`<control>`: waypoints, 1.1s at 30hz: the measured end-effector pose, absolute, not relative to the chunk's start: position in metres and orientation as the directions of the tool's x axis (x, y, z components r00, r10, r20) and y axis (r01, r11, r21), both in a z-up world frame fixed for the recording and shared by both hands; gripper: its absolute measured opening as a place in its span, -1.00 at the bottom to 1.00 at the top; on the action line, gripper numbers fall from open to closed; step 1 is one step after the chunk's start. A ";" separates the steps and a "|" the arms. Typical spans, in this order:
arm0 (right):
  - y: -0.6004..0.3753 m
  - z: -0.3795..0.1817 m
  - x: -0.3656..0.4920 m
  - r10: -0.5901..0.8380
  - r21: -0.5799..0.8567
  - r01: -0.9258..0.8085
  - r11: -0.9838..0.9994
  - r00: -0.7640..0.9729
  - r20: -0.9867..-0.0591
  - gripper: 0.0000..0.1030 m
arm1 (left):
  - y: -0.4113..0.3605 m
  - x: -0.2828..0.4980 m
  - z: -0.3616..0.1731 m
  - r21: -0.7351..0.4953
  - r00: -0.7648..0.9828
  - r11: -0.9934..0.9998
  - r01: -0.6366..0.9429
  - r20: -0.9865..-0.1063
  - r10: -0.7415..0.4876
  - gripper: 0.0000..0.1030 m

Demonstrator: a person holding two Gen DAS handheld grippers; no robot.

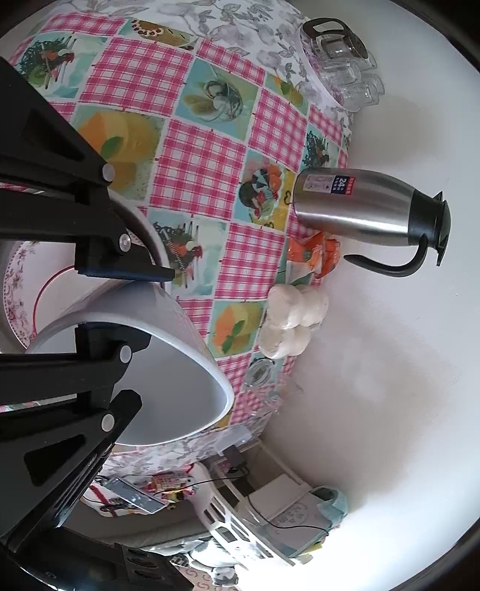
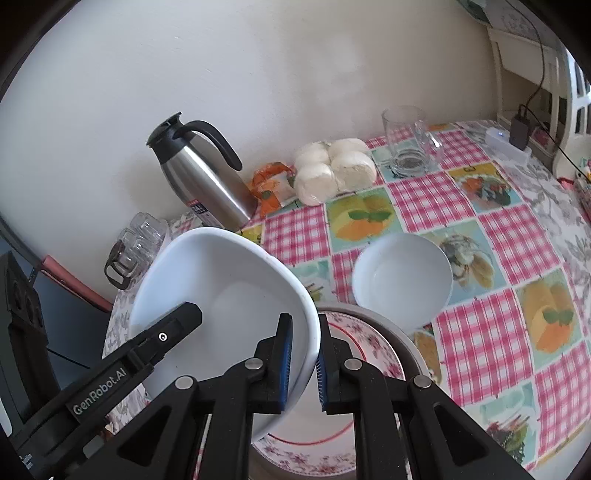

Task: Organize plates and bowls
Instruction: 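Lift the white square bowl with both grippers and carry it over the steel basin, then lower the white square bowl into the red-rimmed bowl in the basin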

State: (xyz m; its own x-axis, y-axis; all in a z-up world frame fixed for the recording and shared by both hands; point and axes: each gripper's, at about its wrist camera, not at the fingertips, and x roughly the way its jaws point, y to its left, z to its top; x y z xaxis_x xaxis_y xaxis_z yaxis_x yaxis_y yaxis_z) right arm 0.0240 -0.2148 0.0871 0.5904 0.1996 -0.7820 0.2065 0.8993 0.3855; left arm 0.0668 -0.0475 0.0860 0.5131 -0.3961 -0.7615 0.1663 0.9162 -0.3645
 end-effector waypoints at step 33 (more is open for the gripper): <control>-0.241 0.059 0.001 0.231 0.413 0.259 0.873 0.525 -0.819 -0.74 | -0.079 0.043 0.052 -0.283 0.420 0.937 0.205 -0.839 -0.345 -0.66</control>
